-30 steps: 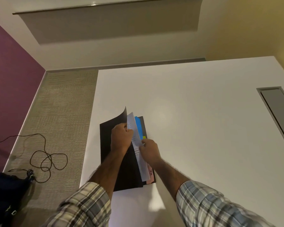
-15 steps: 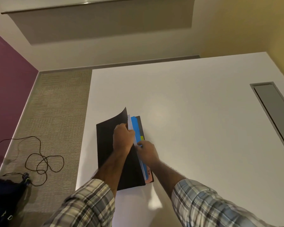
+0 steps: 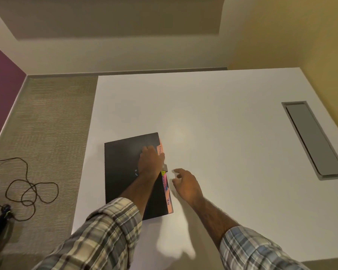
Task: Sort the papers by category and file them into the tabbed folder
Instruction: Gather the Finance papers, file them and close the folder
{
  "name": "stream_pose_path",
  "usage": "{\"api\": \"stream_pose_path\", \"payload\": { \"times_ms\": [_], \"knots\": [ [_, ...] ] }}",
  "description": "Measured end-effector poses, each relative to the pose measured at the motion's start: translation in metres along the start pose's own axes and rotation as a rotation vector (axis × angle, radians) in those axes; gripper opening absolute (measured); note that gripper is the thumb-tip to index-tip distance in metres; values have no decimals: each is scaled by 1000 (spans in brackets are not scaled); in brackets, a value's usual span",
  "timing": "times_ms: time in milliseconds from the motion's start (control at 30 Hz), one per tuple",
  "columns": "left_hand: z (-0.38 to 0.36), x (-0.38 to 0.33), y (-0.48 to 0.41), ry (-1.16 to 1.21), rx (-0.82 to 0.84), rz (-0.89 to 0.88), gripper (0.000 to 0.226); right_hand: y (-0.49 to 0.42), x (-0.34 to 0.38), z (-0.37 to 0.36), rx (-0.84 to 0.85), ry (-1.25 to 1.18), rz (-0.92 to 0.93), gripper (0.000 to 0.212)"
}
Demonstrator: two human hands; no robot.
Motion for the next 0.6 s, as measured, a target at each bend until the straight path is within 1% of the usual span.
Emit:
{"api": "stream_pose_path", "payload": {
  "times_ms": [67,133,233,300,333,400,467,600],
  "knots": [
    [4,18,5,63,-12,-80,41,2,0,-1,-16,28,33,31],
    [8,50,15,29,-41,-174,48,5,2,0,-47,62,65,26],
    [10,108,37,-142,-47,-209,66,11,14,1,-78,66,134,29],
    [5,139,49,-270,-2,-192,78,14,24,-4,-76,88,267,32],
    [1,150,52,-324,16,-184,83,12,27,-8,-78,159,345,36],
    [-7,162,55,-388,27,-188,87,4,25,-21,-64,409,456,54],
    [-12,164,56,-402,22,-191,86,-1,21,-32,-17,607,463,63],
    [-19,165,56,-390,-30,-189,84,-2,17,-41,81,755,425,66]
  ]
}}
Point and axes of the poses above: each hand's wrist, its own y-axis away from the middle knuckle, its own z-axis out of the back of the hand, x = y × z, the point moved 1 cm from there along -y, towards the middle knuckle, and after that the axes turned 4 degrees about y, right-handed, at the moved point
